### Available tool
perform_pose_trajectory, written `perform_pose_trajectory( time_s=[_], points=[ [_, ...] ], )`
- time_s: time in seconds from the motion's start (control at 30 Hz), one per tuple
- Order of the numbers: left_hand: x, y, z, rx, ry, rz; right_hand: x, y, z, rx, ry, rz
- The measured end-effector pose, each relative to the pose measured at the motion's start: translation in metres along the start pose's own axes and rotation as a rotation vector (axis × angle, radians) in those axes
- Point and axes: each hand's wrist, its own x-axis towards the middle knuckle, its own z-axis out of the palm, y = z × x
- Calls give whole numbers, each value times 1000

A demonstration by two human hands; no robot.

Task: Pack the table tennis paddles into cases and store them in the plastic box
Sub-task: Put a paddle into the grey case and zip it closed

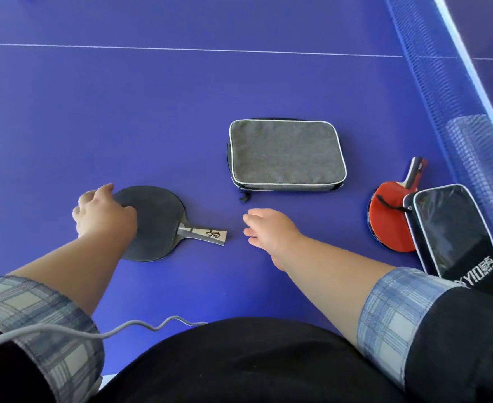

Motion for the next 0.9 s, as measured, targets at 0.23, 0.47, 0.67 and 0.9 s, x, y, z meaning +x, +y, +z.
perform_pose_trajectory(
  time_s=[0.23,0.47,0.67,0.9],
  points=[
    [-37,111,55,-86,-241,459,38,-12,-100,-40,496,-307],
    [-56,175,91,-184,-319,277,92,-27,-165,-168,559,-200],
    [-69,181,98,-214,-230,108,105,-20,-172,-105,354,-103],
    [-125,153,76,-356,-187,-63,82,-12,-181,-96,262,-206]
  ],
)
